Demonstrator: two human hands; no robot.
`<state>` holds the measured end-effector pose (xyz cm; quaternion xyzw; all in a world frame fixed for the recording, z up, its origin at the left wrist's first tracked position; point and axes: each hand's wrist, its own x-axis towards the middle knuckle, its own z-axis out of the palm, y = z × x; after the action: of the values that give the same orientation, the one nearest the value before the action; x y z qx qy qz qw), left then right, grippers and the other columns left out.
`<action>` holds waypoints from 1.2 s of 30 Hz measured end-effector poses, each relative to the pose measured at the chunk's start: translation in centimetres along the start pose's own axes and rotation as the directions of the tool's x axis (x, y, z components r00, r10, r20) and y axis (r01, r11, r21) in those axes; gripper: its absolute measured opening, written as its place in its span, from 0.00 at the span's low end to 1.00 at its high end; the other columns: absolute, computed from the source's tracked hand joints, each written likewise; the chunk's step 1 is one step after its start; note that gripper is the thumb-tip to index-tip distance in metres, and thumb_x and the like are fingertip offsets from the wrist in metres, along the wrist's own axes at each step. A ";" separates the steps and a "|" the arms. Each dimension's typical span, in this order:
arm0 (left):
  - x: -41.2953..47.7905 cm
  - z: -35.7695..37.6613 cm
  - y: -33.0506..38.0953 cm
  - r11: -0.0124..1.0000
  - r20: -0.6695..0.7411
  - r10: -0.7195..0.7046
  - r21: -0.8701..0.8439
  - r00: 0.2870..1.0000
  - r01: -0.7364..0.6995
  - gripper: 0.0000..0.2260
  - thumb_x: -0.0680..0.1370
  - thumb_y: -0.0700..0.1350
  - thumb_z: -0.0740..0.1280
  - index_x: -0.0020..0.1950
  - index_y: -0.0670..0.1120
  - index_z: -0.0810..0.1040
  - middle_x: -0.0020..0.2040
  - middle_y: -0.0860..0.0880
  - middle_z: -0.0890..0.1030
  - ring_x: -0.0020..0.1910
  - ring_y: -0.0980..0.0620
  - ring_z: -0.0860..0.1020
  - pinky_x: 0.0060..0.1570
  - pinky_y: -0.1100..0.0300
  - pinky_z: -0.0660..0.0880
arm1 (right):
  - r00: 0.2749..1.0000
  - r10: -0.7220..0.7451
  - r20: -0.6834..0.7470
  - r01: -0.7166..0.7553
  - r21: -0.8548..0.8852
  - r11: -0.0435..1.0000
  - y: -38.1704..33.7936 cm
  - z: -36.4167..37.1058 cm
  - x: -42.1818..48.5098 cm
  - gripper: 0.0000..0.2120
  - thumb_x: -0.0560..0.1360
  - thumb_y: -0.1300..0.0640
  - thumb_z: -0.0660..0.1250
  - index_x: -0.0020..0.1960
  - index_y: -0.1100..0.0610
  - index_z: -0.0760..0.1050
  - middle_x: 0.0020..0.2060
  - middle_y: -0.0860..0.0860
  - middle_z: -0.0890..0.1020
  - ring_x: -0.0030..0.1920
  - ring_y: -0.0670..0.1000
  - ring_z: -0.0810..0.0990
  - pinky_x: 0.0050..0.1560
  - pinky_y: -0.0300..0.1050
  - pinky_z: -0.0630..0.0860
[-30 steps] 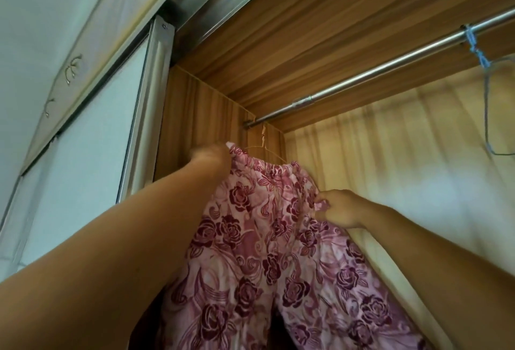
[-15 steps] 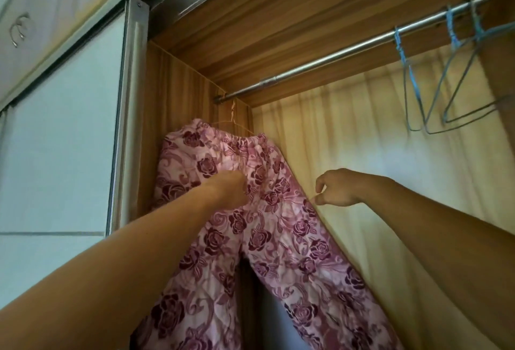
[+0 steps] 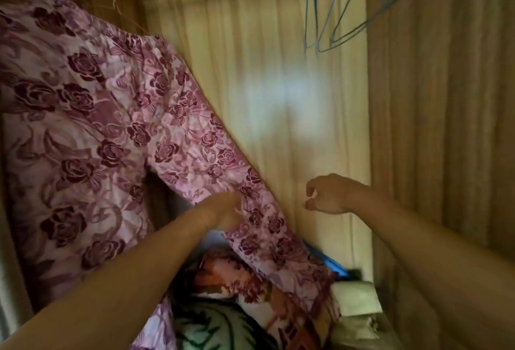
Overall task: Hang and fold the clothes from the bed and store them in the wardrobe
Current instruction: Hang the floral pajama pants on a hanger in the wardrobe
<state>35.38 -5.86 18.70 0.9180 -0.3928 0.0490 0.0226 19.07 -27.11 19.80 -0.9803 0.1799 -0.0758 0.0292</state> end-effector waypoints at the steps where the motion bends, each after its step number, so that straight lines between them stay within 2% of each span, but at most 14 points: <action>1: 0.2 1.2 0.9 0.999 0.014 0.029 -0.033 0.999 -0.029 0.21 0.79 0.51 0.67 0.70 0.48 0.72 0.68 0.46 0.75 0.64 0.45 0.75 0.61 0.56 0.73 | 0.999 0.037 0.007 -0.037 0.005 0.999 0.9 1.1 -1.2 0.22 0.79 0.42 0.64 0.66 0.53 0.75 0.64 0.55 0.78 0.62 0.56 0.76 0.60 0.50 0.75; 5: 0.7 5.2 4.5 0.984 0.083 0.169 -0.075 0.982 -0.163 0.22 0.80 0.54 0.64 0.72 0.47 0.70 0.70 0.46 0.73 0.63 0.48 0.74 0.57 0.58 0.72 | 0.983 0.182 0.036 -0.184 0.039 0.982 3.8 4.8 -5.9 0.24 0.78 0.40 0.64 0.70 0.50 0.72 0.66 0.52 0.76 0.63 0.55 0.75 0.60 0.48 0.75; 8: 0.5 7.7 7.1 0.955 0.106 0.279 -0.138 0.954 -0.264 0.15 0.79 0.54 0.65 0.62 0.47 0.78 0.60 0.49 0.79 0.55 0.52 0.76 0.49 0.59 0.73 | 0.958 0.281 0.057 -0.284 0.053 0.957 4.6 6.6 -9.3 0.25 0.78 0.41 0.64 0.71 0.50 0.71 0.68 0.51 0.75 0.64 0.54 0.75 0.59 0.46 0.74; 11: -0.1 9.6 9.8 0.921 0.141 0.384 -0.119 0.912 -0.370 0.16 0.79 0.55 0.64 0.63 0.47 0.77 0.62 0.49 0.77 0.60 0.48 0.76 0.58 0.55 0.75 | 0.925 0.373 0.078 -0.378 0.065 0.924 4.2 7.9 -12.5 0.23 0.78 0.42 0.64 0.69 0.51 0.73 0.66 0.51 0.77 0.62 0.54 0.76 0.56 0.45 0.74; 14: -1.1 11.4 12.5 0.872 0.149 0.489 -0.095 0.860 -0.479 0.17 0.79 0.54 0.65 0.62 0.45 0.76 0.62 0.46 0.78 0.59 0.46 0.77 0.58 0.52 0.75 | 0.878 0.468 0.101 -0.477 0.104 0.873 3.0 9.7 -15.9 0.22 0.78 0.42 0.65 0.68 0.53 0.75 0.66 0.52 0.78 0.62 0.55 0.77 0.56 0.46 0.75; 16: -2.4 12.7 14.0 0.835 0.148 0.551 -0.118 0.822 -0.538 0.17 0.78 0.53 0.66 0.62 0.46 0.76 0.62 0.45 0.78 0.58 0.45 0.77 0.55 0.54 0.76 | 0.846 0.522 0.111 -0.533 0.142 0.834 1.8 11.1 -18.4 0.23 0.79 0.43 0.66 0.68 0.53 0.74 0.66 0.52 0.78 0.63 0.56 0.77 0.55 0.46 0.74; 18: -4.1 14.0 15.3 0.790 0.158 0.612 -0.162 0.775 -0.591 0.18 0.77 0.53 0.67 0.64 0.49 0.76 0.62 0.47 0.78 0.56 0.46 0.77 0.47 0.60 0.73 | 0.808 0.578 0.112 -0.589 0.160 0.792 0.4 12.6 -20.7 0.23 0.79 0.44 0.65 0.69 0.53 0.72 0.66 0.53 0.77 0.64 0.57 0.76 0.54 0.45 0.72; 19: -5.1 14.7 15.9 0.767 0.167 0.641 -0.177 0.750 -0.616 0.18 0.77 0.53 0.68 0.64 0.49 0.77 0.61 0.47 0.79 0.54 0.47 0.78 0.42 0.61 0.71 | 0.785 0.608 0.116 -0.619 0.157 0.770 -0.3 13.4 -21.8 0.22 0.79 0.44 0.66 0.69 0.53 0.73 0.67 0.53 0.77 0.65 0.58 0.76 0.56 0.45 0.72; 21: -7.1 16.2 17.1 0.720 0.183 0.694 -0.182 0.696 -0.670 0.16 0.76 0.53 0.68 0.61 0.47 0.79 0.57 0.46 0.81 0.52 0.46 0.80 0.41 0.62 0.70 | 0.739 0.661 0.127 -0.673 0.148 0.725 -1.5 15.0 -24.2 0.21 0.78 0.44 0.67 0.67 0.54 0.75 0.66 0.54 0.78 0.67 0.57 0.75 0.61 0.47 0.73; 24: -10.6 18.4 19.3 0.649 0.228 0.761 -0.237 0.608 -0.723 0.15 0.77 0.53 0.67 0.60 0.47 0.79 0.58 0.47 0.81 0.54 0.47 0.80 0.48 0.61 0.73 | 0.653 0.742 0.151 -0.757 0.151 0.636 -3.1 17.2 -28.9 0.22 0.78 0.44 0.66 0.68 0.53 0.75 0.67 0.53 0.77 0.66 0.55 0.75 0.62 0.48 0.72; 27: -14.7 20.2 22.1 0.553 0.237 0.832 -0.281 0.502 -0.784 0.13 0.76 0.50 0.68 0.58 0.47 0.78 0.59 0.46 0.81 0.58 0.46 0.79 0.57 0.57 0.75 | 0.545 0.822 0.167 -0.837 0.178 0.518 -4.2 19.0 -34.7 0.22 0.78 0.42 0.66 0.68 0.51 0.74 0.63 0.51 0.79 0.57 0.52 0.78 0.57 0.49 0.77; 29: -17.7 21.2 24.3 0.481 0.243 0.874 -0.298 0.422 -0.824 0.12 0.76 0.49 0.68 0.57 0.46 0.78 0.57 0.45 0.81 0.56 0.45 0.79 0.57 0.55 0.76 | 0.453 0.872 0.186 -0.889 0.170 0.426 -4.6 19.9 -38.6 0.21 0.78 0.43 0.66 0.67 0.52 0.75 0.58 0.51 0.81 0.53 0.51 0.79 0.53 0.48 0.78; 32: -22.3 22.5 27.9 0.353 0.257 0.926 -0.320 0.278 -0.879 0.14 0.77 0.50 0.68 0.60 0.46 0.78 0.56 0.46 0.81 0.55 0.46 0.79 0.55 0.54 0.76 | 0.312 0.927 0.210 -0.947 0.151 0.284 -5.3 21.1 -44.5 0.21 0.78 0.44 0.67 0.67 0.52 0.75 0.51 0.48 0.79 0.49 0.50 0.77 0.46 0.44 0.73; 36: -29.0 23.9 33.6 0.158 0.273 0.959 -0.281 0.079 -0.947 0.14 0.77 0.50 0.67 0.61 0.47 0.78 0.57 0.48 0.80 0.52 0.48 0.79 0.49 0.55 0.76 | 0.126 0.967 0.220 -0.990 0.091 0.108 -6.2 22.2 -53.4 0.21 0.78 0.42 0.66 0.66 0.51 0.75 0.59 0.51 0.80 0.56 0.55 0.78 0.50 0.48 0.74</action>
<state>-7.12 -10.09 -8.10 0.4290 -0.8891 -0.1382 -0.0797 -24.61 -1.57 -8.92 -0.6102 0.7700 -0.0050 0.1866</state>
